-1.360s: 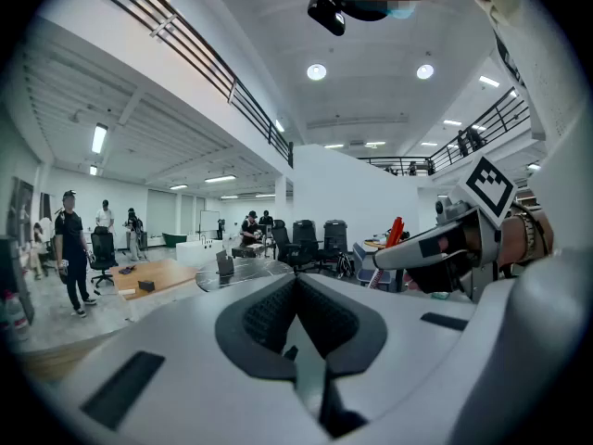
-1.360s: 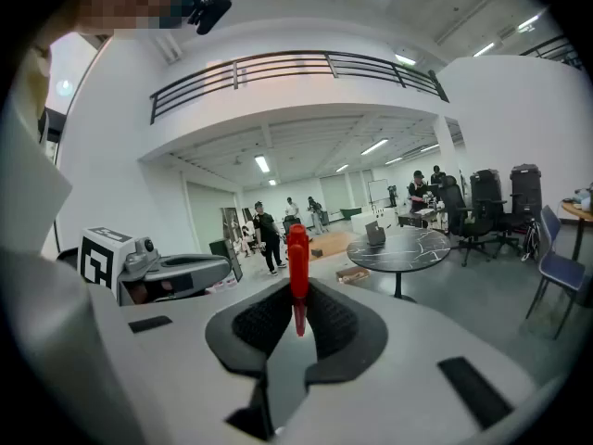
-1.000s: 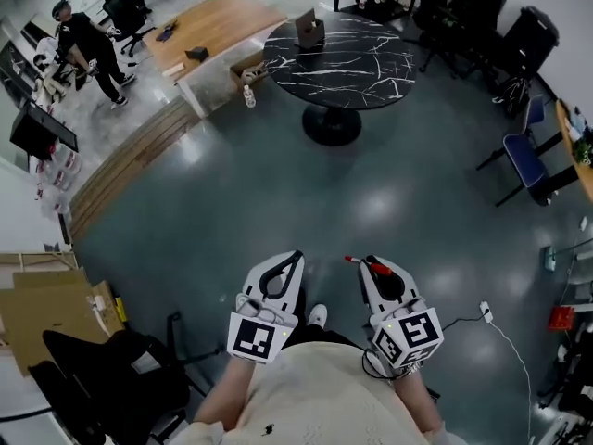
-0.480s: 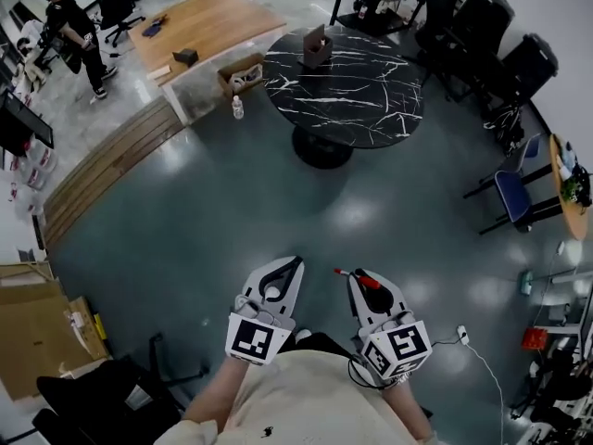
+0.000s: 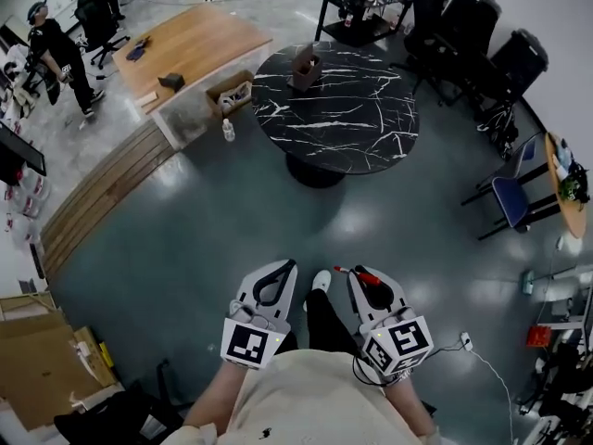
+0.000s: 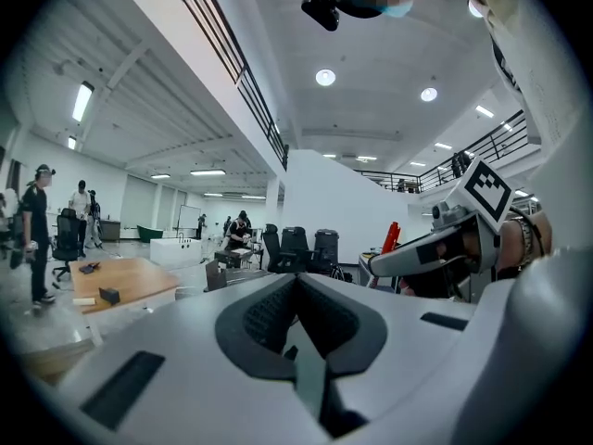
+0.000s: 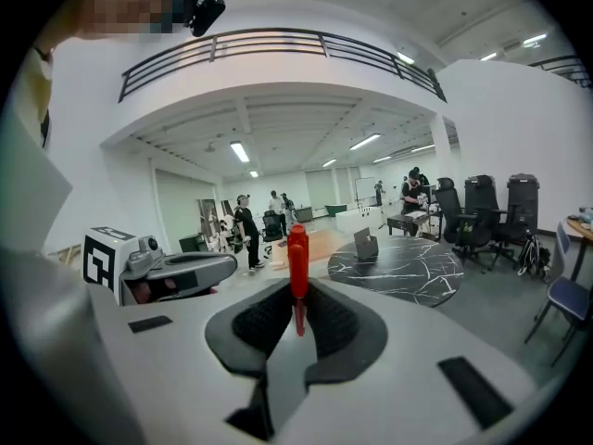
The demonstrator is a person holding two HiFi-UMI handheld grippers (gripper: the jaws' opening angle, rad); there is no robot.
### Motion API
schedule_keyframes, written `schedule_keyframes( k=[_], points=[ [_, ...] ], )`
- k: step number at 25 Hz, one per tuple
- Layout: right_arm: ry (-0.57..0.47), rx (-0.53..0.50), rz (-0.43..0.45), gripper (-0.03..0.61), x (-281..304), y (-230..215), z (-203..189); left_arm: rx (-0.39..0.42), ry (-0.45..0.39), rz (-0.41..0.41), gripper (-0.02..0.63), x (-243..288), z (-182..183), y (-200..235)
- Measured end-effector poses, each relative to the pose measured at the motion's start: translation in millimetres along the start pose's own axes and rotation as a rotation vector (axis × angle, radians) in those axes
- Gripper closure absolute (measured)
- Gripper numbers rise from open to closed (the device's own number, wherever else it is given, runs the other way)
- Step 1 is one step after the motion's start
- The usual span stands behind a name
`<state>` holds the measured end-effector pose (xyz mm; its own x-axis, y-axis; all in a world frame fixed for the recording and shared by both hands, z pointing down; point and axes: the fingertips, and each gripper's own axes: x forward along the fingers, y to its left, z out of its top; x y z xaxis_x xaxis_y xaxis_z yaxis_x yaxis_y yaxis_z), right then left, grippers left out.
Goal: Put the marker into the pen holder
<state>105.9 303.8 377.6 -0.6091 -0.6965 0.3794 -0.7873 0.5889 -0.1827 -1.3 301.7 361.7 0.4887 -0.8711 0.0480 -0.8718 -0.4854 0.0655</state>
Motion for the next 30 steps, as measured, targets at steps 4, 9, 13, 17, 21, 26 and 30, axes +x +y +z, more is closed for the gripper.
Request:
schedule_keyframes(
  k=[4, 9, 13, 17, 21, 26, 30],
  points=[
    [0.008, -0.004, 0.040, 0.519, 36.3, -22.4, 11.6, 0.018, -0.003, 0.020, 0.606, 33.3, 2.3, 18.1],
    [0.010, 0.000, 0.108, 0.520, 90.7, -66.7, 36.7, -0.010, 0.029, 0.093, 0.606, 88.5, -1.5, 46.9],
    [0.003, -0.031, 0.153, 0.520, 131.1, -112.6, 62.6, -0.010, 0.051, 0.126, 0.606, 153.3, -5.3, 64.4],
    [0.017, -0.031, 0.213, 0.520, 165.7, -152.4, 77.1, -0.010, 0.070, 0.180, 0.606, 208.8, -4.0, 80.3],
    [0.006, -0.045, 0.245, 0.518, 191.7, -185.2, 104.0, -0.021, 0.062, 0.230, 0.606, 244.1, 8.2, 94.3],
    [-0.007, -0.007, 0.261, 0.519, 219.2, -203.3, 123.8, -0.012, 0.062, 0.256, 0.606, 266.6, 17.9, 113.7],
    [0.006, 0.009, 0.246, 0.520, 245.4, -214.4, 128.6, -0.010, 0.067, 0.254, 0.606, 286.4, 14.8, 136.0]
  ],
)
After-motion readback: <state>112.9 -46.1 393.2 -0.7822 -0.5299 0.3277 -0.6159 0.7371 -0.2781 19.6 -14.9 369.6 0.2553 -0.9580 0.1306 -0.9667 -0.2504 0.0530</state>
